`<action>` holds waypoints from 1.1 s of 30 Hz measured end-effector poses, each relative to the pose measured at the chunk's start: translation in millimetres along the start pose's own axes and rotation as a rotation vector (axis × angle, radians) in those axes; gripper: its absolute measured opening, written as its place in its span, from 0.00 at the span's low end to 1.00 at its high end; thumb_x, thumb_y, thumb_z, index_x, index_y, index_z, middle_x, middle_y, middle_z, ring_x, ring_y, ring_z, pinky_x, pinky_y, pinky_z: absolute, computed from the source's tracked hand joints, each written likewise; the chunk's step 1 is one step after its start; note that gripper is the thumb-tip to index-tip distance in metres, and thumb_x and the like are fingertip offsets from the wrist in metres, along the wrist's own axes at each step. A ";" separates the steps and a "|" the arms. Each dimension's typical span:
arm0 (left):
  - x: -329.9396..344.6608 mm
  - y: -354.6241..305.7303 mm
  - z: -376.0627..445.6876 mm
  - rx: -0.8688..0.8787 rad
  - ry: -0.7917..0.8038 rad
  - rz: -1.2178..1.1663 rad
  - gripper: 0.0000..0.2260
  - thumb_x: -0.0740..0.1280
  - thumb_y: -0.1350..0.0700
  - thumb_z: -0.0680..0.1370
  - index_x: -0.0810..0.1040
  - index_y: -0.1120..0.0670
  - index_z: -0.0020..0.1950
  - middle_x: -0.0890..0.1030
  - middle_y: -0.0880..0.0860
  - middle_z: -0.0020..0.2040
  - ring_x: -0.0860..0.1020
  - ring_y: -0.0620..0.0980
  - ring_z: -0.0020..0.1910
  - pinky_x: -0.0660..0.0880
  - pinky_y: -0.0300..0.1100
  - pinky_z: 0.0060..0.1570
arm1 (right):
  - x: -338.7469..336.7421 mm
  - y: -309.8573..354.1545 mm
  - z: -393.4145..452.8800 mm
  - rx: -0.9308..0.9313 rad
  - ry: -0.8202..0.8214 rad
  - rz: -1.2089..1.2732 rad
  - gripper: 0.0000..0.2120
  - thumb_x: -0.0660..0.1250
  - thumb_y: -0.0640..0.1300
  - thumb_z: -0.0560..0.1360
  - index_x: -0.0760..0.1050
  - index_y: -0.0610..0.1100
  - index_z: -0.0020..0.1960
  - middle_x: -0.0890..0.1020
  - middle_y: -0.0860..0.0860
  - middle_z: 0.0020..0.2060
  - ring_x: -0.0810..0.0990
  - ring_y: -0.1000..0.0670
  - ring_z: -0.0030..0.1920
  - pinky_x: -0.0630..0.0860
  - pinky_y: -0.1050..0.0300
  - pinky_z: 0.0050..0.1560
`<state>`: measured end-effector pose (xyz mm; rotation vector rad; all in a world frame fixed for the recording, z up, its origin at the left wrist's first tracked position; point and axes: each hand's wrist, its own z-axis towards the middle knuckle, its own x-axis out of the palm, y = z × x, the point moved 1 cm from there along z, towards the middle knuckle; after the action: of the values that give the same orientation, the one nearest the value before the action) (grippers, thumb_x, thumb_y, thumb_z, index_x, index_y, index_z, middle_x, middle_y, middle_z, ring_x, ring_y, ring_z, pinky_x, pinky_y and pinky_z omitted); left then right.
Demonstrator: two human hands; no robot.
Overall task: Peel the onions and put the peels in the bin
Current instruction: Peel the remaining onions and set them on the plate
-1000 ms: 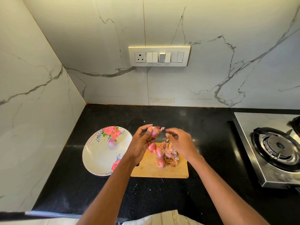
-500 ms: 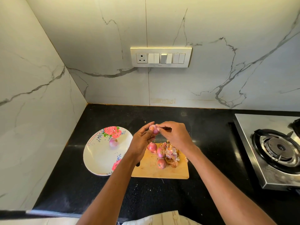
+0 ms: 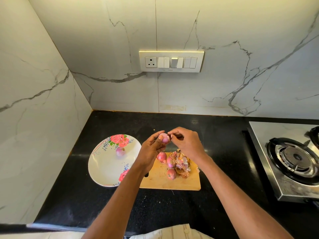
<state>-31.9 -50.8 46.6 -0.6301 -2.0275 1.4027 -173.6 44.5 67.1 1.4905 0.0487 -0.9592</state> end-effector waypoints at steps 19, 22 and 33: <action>6.2 -7.1 -0.1 0.065 -0.026 -0.011 0.18 0.72 0.49 0.73 0.78 0.48 0.62 0.83 0.50 0.59 0.82 0.51 0.59 0.80 0.41 0.56 | 7.0 9.1 -4.6 0.013 -0.134 0.118 0.10 0.76 0.46 0.75 0.81 0.49 0.55 0.84 0.57 0.46 0.83 0.59 0.48 0.80 0.69 0.48; 8.9 -6.1 -2.6 0.054 -0.004 -0.033 0.19 0.71 0.48 0.74 0.77 0.49 0.63 0.82 0.52 0.61 0.82 0.52 0.60 0.80 0.42 0.59 | 2.4 1.9 -4.4 0.055 -0.231 0.127 0.07 0.76 0.43 0.75 0.81 0.50 0.51 0.83 0.58 0.43 0.82 0.61 0.46 0.78 0.71 0.44; 7.6 -5.7 -2.8 -0.027 0.055 -0.048 0.13 0.65 0.53 0.82 0.76 0.51 0.66 0.82 0.55 0.62 0.83 0.53 0.59 0.80 0.42 0.57 | 5.9 -10.3 -2.8 0.202 -0.024 0.356 0.11 0.72 0.51 0.78 0.78 0.54 0.60 0.82 0.60 0.53 0.83 0.58 0.53 0.80 0.66 0.47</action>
<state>-35.7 -45.8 54.2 -0.6209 -2.0081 1.3186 -174.1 45.9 55.0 1.6038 -0.3296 -0.7076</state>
